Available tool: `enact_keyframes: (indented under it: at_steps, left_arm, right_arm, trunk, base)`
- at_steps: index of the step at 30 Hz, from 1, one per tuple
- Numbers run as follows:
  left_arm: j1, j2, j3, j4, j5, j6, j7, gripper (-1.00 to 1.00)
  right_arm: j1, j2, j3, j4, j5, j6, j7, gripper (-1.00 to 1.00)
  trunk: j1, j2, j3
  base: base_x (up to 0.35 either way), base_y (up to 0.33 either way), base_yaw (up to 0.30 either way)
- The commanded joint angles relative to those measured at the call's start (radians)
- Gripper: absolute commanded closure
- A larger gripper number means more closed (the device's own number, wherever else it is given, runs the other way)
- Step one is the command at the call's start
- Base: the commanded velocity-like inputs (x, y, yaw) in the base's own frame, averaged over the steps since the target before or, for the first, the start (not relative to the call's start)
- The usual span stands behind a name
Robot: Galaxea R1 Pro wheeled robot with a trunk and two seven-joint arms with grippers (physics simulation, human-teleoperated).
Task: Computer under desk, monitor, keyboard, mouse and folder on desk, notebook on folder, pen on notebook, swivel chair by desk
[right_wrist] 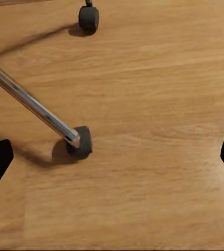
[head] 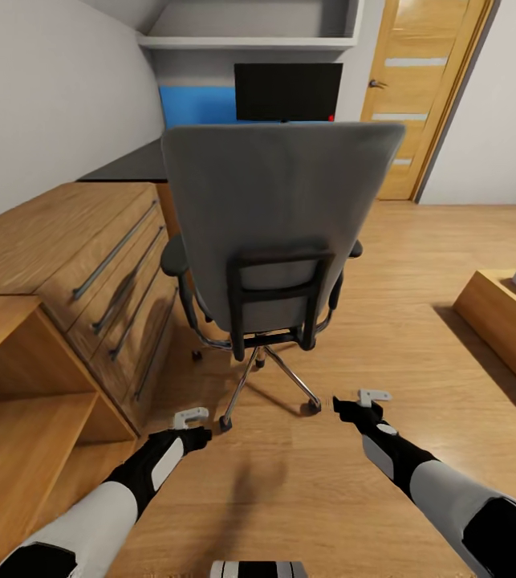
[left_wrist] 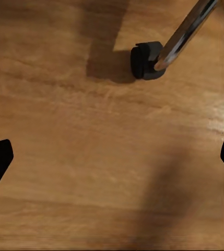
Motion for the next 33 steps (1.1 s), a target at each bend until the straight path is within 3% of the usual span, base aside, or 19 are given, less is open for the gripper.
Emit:
enact_keyframes:
  at_steps: [1,4,6,11,12,17,18,20,21,22,33]
  left_arm:
    - [-0.008,0.002,-0.008,-0.016,0.011,0.033,0.009,-1.00]
    - [-0.061,0.006,-0.007,-0.040,0.012,0.105,0.010,-1.00]
    - [-0.123,0.011,-0.007,-0.020,0.014,0.135,0.011,-1.00]
    - [-0.174,0.012,-0.004,0.009,0.015,0.123,0.011,-1.00]
    - [-0.182,0.013,-0.003,0.037,0.017,0.042,0.008,-1.00]
    - [-0.186,0.016,-0.004,0.142,0.017,-0.113,0.004,-1.00]
    - [-0.187,0.016,-0.004,0.188,0.017,-0.178,0.003,-1.00]
    - [-0.187,0.016,-0.004,0.230,0.016,-0.239,0.002,-1.00]
    - [-0.187,0.015,-0.005,0.267,0.015,-0.292,0.002,-1.00]
    - [-0.188,0.014,-0.005,0.315,0.014,-0.391,0.000,-1.00]
    - [-0.188,0.016,-0.007,0.340,0.012,-0.474,0.004,-1.00]
  right_arm:
    - [-0.002,-0.005,0.001,-0.006,-0.007,0.014,-0.007,-1.00]
    - [-0.033,-0.029,-0.033,-0.017,-0.007,0.080,-0.008,-1.00]
    - [-0.095,-0.059,-0.061,-0.020,-0.007,0.138,-0.009,-1.00]
    - [-0.147,-0.091,-0.102,-0.022,-0.008,0.175,-0.006,-1.00]
    - [-0.155,-0.096,-0.121,-0.020,-0.008,0.178,-0.004,-1.00]
    - [-0.157,-0.096,-0.128,-0.016,-0.009,0.177,-0.003,-1.00]
    - [-0.157,-0.095,-0.129,-0.017,-0.008,0.177,-0.002,-1.00]
    - [-0.156,-0.093,-0.129,-0.017,-0.007,0.177,-0.002,-1.00]
    - [-0.156,-0.088,-0.128,-0.018,-0.006,0.175,-0.001,-1.00]
    - [-0.147,-0.059,-0.126,-0.020,0.007,0.140,-0.001,-1.00]
    - [-0.129,-0.032,-0.125,-0.020,0.061,-0.013,-0.003,-1.00]
  trunk:
    - [0.000,-0.001,-0.005]
    - [0.002,-0.001,-0.016]
    - [0.002,-0.002,-0.024]
    - [0.005,-0.003,-0.043]
    - [0.005,-0.003,-0.043]
    - [0.005,-0.003,-0.043]
    - [0.005,-0.003,-0.043]
    - [0.005,-0.003,-0.043]
    - [0.005,-0.003,-0.043]
    - [0.005,-0.003,-0.043]
    - [0.005,-0.003,-0.043]
  base:
    - [0.000,0.000,0.000]
    - [0.000,0.000,0.000]
    - [0.000,0.000,0.000]
    - [0.000,0.000,0.000]
    - [0.000,0.000,0.000]
    - [0.000,0.000,0.000]
    - [0.000,0.000,0.000]
    - [0.000,0.000,0.000]
    - [0.000,0.000,0.000]
    - [0.000,0.000,0.000]
    - [0.000,0.000,0.000]
